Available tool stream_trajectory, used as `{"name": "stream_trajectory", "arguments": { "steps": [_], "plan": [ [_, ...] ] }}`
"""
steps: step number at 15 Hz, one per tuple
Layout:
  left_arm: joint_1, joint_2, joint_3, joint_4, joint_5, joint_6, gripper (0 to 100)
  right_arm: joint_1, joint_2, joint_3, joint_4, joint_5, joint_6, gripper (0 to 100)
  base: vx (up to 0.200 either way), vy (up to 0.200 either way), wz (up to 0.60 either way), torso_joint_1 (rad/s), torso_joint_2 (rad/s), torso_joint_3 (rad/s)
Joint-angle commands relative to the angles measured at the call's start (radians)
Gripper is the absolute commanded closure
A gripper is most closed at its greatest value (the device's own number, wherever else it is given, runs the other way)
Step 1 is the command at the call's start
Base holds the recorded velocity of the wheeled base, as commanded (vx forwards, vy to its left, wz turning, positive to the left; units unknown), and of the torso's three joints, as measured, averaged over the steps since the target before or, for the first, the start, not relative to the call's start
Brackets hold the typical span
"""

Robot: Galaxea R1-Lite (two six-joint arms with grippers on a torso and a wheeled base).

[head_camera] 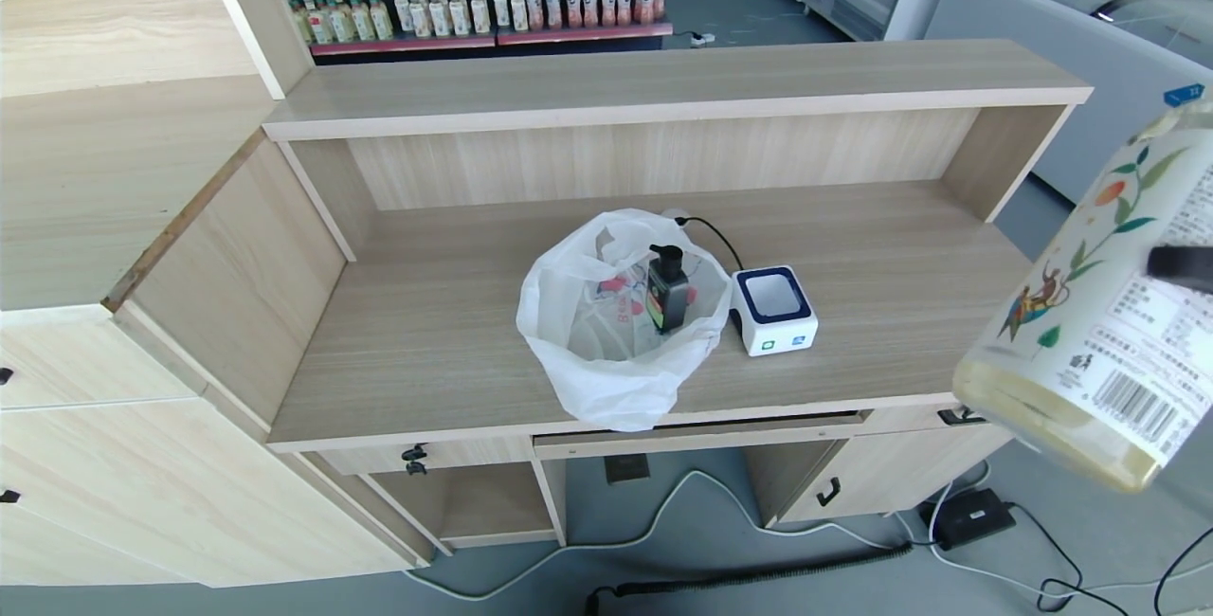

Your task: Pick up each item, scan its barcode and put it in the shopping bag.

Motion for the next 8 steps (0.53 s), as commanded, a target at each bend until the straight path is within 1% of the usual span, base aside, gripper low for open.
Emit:
{"name": "stream_trajectory", "arguments": {
  "steps": [1,3,5,8],
  "plan": [
    [0.0,0.0,0.0,0.0,0.0,-0.001,0,0.033,-0.045,-0.006,0.0,-0.001,0.012,100,0.0,0.0,0.0,0.0,0.0,0.0],
    [0.0,0.0,0.0,0.0,0.0,-0.001,0,0.04,-0.074,-0.001,0.0,0.0,0.053,100,0.0,0.0,0.0,0.0,0.0,0.0],
    [0.0,0.0,0.0,0.0,0.0,-0.001,0,0.068,-0.092,-0.006,0.0,0.0,0.083,100,0.0,0.0,0.0,0.0,0.0,0.0],
    [0.0,0.0,0.0,0.0,0.0,-0.001,0,0.14,-0.11,-0.055,0.0,0.0,0.144,100,0.0,0.0,0.0,0.0,0.0,0.0]
  ]
}}
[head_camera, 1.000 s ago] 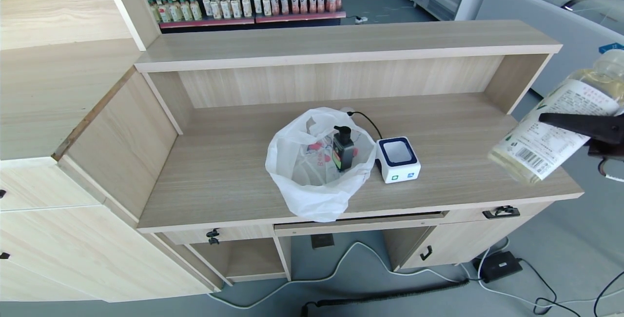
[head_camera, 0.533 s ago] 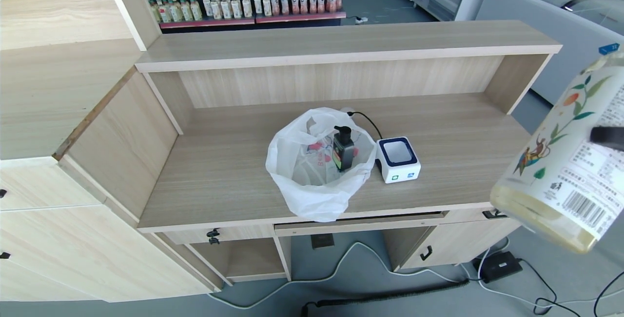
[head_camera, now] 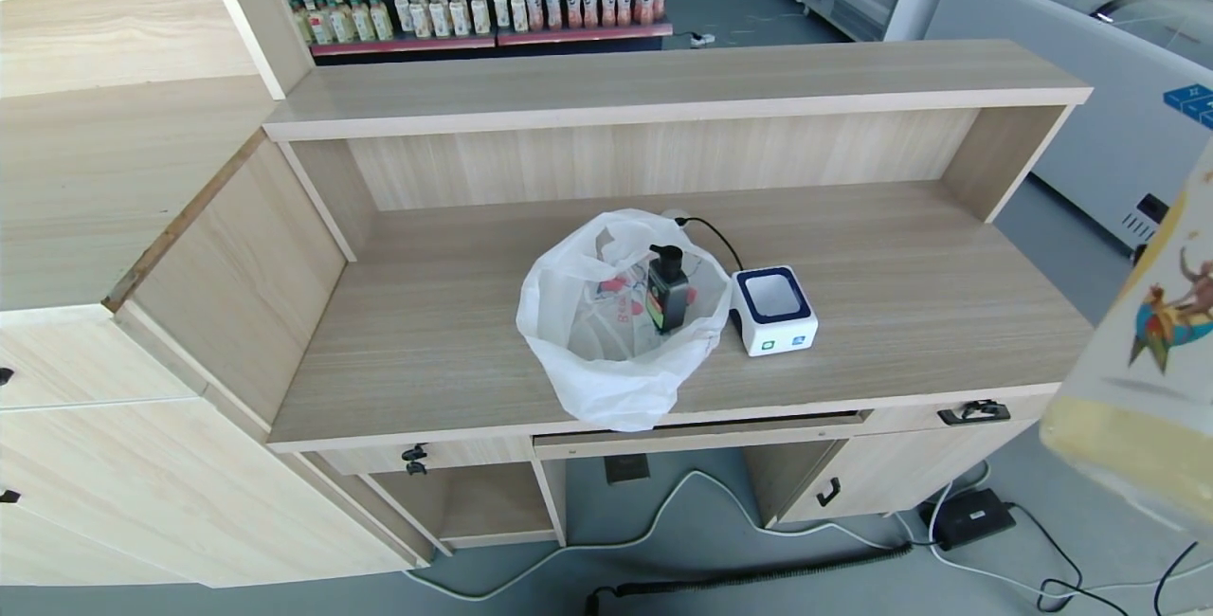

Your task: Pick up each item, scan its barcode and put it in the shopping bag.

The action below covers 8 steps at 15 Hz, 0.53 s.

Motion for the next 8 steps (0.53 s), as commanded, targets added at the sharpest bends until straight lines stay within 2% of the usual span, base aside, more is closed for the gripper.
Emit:
{"name": "stream_trajectory", "arguments": {
  "steps": [1,4,8],
  "plan": [
    [0.0,0.0,0.0,0.0,0.0,-0.001,0,0.047,-0.012,-0.024,0.0,-0.002,0.017,100,0.0,0.0,0.0,0.0,0.0,0.0],
    [0.0,0.0,0.0,0.0,0.0,-0.001,0,0.079,-0.01,-0.024,0.0,-0.003,0.017,100,0.0,0.0,0.0,0.0,0.0,0.0],
    [0.0,0.0,0.0,0.0,0.0,-0.001,0,0.079,-0.009,-0.014,0.0,-0.008,0.014,100,0.0,0.0,0.0,0.0,0.0,0.0]
  ]
}}
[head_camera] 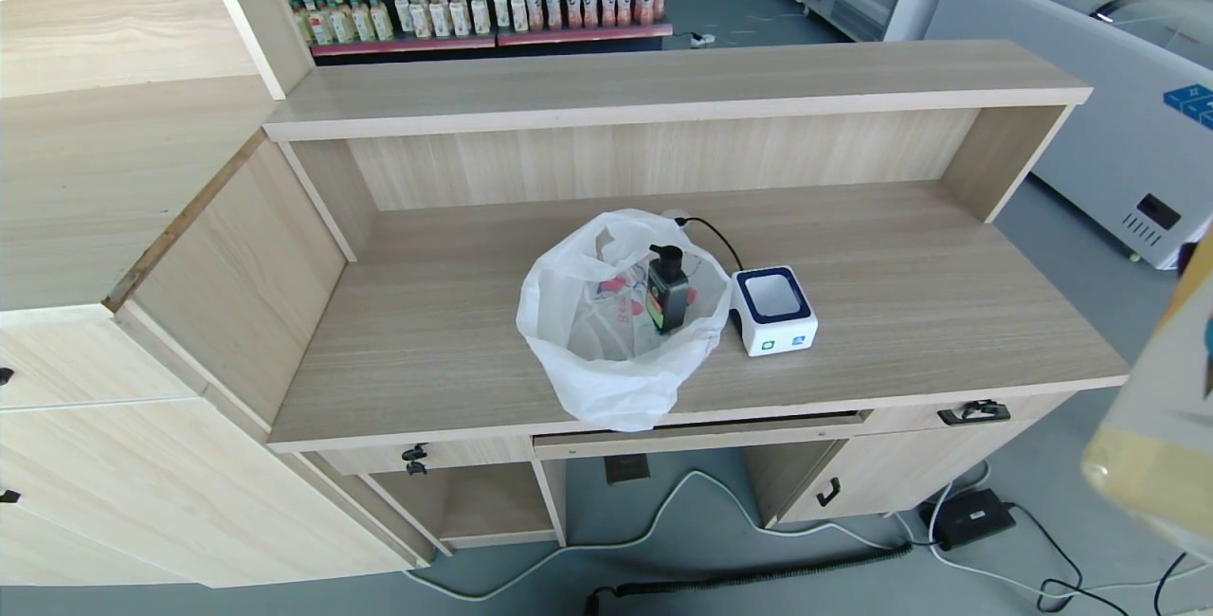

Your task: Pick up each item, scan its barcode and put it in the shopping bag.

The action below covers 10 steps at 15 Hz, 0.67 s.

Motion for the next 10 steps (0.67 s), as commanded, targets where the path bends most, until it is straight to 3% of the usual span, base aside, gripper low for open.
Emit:
{"name": "stream_trajectory", "arguments": {
  "steps": [1,10],
  "plan": [
    [0.0,0.0,0.0,0.0,0.0,0.0,0,0.001,0.002,0.01,0.0,0.0,-0.001,100,0.0,0.0,0.0,0.0,0.0,0.0],
    [0.0,0.0,0.0,0.0,0.0,0.0,0,-0.007,-0.015,0.053,-0.002,-0.002,-0.007,100,0.0,0.0,0.0,0.0,0.0,0.0]
  ]
}}
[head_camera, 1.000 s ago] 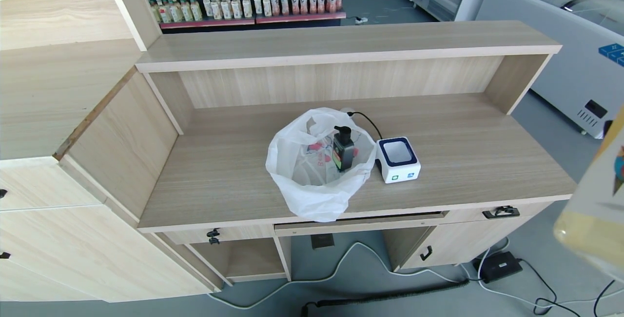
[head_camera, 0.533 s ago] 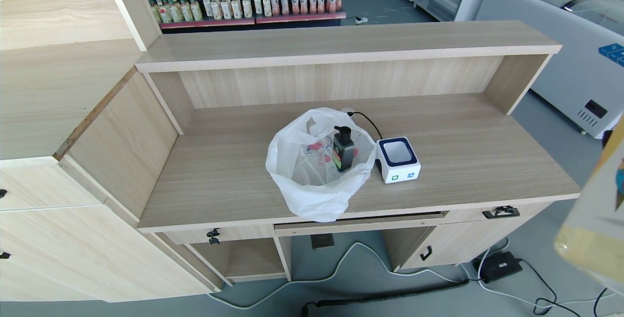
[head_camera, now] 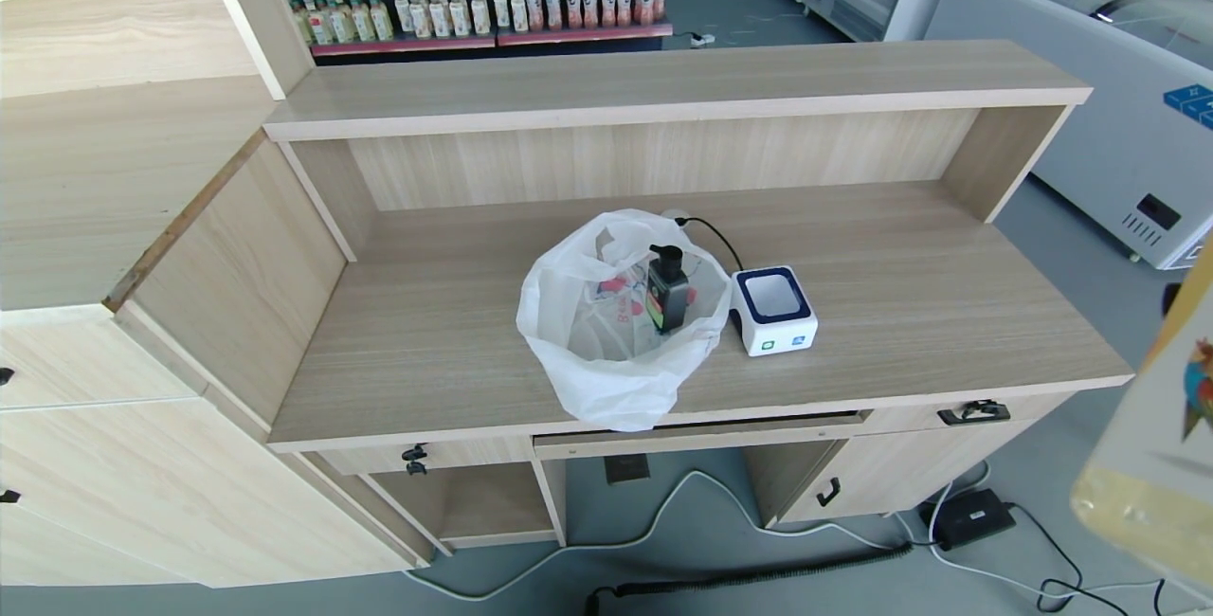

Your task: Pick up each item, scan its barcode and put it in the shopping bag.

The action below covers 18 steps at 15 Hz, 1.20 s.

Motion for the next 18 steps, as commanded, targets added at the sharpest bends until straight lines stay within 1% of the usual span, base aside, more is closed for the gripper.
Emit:
{"name": "stream_trajectory", "arguments": {
  "steps": [1,2,4,5,6,7,8,9,10,11,12,13,14,15,16,17,18],
  "plan": [
    [0.0,0.0,0.0,0.0,0.001,-0.001,0,0.0,0.003,0.005,-0.003,0.0,0.0,100,0.0,0.0,0.0,0.0,0.0,0.0],
    [0.0,0.0,0.0,0.0,0.001,-0.001,0,0.0,0.003,0.006,-0.009,0.0,0.0,100,0.0,0.0,0.0,0.0,0.0,0.0],
    [0.0,0.0,0.0,0.0,0.001,-0.001,0,-0.033,0.026,0.028,-0.044,-0.052,-0.022,100,0.0,0.0,0.0,0.0,0.0,0.0],
    [0.0,0.0,0.0,0.0,0.001,-0.001,0,-0.072,0.061,0.052,-0.07,-0.097,-0.057,100,0.0,0.0,0.0,0.0,0.0,0.0],
    [0.0,0.0,0.0,0.0,0.001,-0.001,0,-0.095,0.082,0.063,-0.083,-0.109,-0.097,100,0.0,0.0,0.0,0.0,0.0,0.0],
    [0.0,0.0,0.0,0.0,0.001,-0.001,0,-0.115,0.101,0.074,-0.083,-0.123,-0.149,100,0.0,0.0,0.0,0.0,0.0,0.0],
    [0.0,0.0,0.0,0.0,0.001,-0.001,0,-0.116,0.116,0.08,-0.084,-0.149,-0.186,100,0.0,0.0,0.0,0.0,0.0,0.0],
    [0.0,0.0,0.0,0.0,0.001,-0.001,0,-0.116,0.124,0.081,-0.084,-0.184,-0.207,100,0.0,0.0,0.0,0.0,0.0,0.0],
    [0.0,0.0,0.0,0.0,0.001,-0.001,0,-0.115,0.155,0.083,-0.084,-0.276,-0.258,100,0.0,0.0,0.0,0.0,0.0,0.0],
    [0.0,0.0,0.0,0.0,0.001,-0.001,0,-0.116,0.175,0.084,-0.084,-0.331,-0.315,100,0.0,0.0,0.0,0.0,0.0,0.0],
    [0.0,0.0,0.0,0.0,0.001,-0.001,0,-0.116,0.207,0.092,-0.084,-0.397,-0.419,100,0.0,0.0,0.0,0.0,0.0,0.0],
    [0.0,0.0,0.0,0.0,0.001,-0.001,0,-0.125,0.253,0.094,-0.084,-0.485,-0.56,100,0.0,0.0,0.0,0.0,0.0,0.0],
    [0.0,0.0,0.0,0.0,0.001,-0.001,0,-0.164,0.308,0.094,-0.084,-0.621,-0.734,100,0.0,0.0,0.0,0.0,0.0,0.0],
    [0.0,0.0,0.0,0.0,0.001,-0.001,0,-0.178,0.325,0.094,-0.083,-0.673,-0.795,100,0.0,0.0,0.0,0.0,0.0,0.0],
    [0.0,0.0,0.0,0.0,0.001,-0.001,0,-0.254,0.382,0.111,-0.09,-0.821,-0.997,100,0.0,0.0,0.0,0.0,0.0,0.0],
    [0.0,0.0,0.0,0.0,0.001,-0.001,0,-0.316,0.409,0.121,-0.119,-0.836,-1.111,100,0.0,0.0,0.0,0.0,0.0,0.0],
    [0.0,0.0,0.0,0.0,0.001,-0.001,0,-0.363,0.443,0.132,-0.17,-0.835,-1.192,100,0.0,0.0,0.0,0.0,0.0,0.0]
  ]
}}
